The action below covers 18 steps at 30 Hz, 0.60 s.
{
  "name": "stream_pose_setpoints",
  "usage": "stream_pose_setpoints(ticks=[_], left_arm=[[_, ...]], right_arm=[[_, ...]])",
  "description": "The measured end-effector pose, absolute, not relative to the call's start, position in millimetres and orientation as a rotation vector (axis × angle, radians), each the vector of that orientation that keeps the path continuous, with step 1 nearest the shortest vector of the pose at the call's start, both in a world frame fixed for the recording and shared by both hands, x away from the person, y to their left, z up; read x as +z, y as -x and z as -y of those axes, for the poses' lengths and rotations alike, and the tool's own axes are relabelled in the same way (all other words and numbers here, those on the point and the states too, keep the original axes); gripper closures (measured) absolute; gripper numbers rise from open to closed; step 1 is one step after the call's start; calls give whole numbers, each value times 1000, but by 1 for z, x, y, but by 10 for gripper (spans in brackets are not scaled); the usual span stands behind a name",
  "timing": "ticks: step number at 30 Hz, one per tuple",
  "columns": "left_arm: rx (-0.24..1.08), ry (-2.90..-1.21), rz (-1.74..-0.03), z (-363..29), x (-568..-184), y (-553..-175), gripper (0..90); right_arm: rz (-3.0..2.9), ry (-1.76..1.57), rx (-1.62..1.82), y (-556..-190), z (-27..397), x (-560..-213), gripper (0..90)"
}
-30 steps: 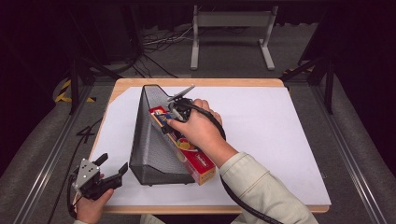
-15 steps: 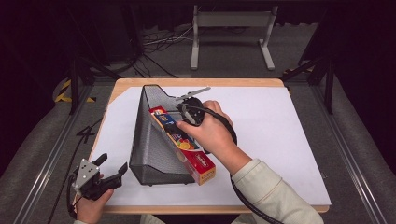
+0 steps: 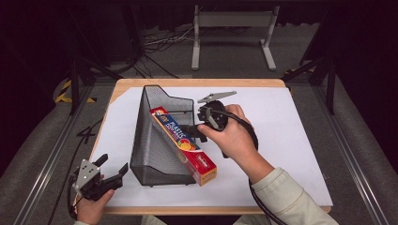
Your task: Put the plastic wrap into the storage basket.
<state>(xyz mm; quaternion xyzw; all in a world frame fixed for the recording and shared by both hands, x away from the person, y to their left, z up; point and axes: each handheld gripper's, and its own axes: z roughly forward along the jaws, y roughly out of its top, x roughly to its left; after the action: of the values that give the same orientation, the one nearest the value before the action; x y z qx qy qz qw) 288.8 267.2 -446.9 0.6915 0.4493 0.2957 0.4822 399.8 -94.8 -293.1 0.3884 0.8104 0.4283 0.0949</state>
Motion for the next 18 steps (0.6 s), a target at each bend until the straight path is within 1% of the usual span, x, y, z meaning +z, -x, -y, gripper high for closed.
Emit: stream_pose_setpoints(ticks=[3, 5, 12, 18], left_arm=[[721, -1686, -1098, -267, -447, -289, 186], [721, -1693, -1095, -267, -447, -289, 186], [716, -1698, -1099, -266, -448, -289, 182], [715, -1698, -1105, -266, -448, -289, 179]], right_arm=[[-2392, -1163, 1275, -398, 110, -293, 226], [-2390, -1166, 1268, -398, 120, -292, 205], [-2336, -1195, 1270, -396, 157, -286, 196], [-2323, -1192, 1220, -393, 189, -285, 160]])
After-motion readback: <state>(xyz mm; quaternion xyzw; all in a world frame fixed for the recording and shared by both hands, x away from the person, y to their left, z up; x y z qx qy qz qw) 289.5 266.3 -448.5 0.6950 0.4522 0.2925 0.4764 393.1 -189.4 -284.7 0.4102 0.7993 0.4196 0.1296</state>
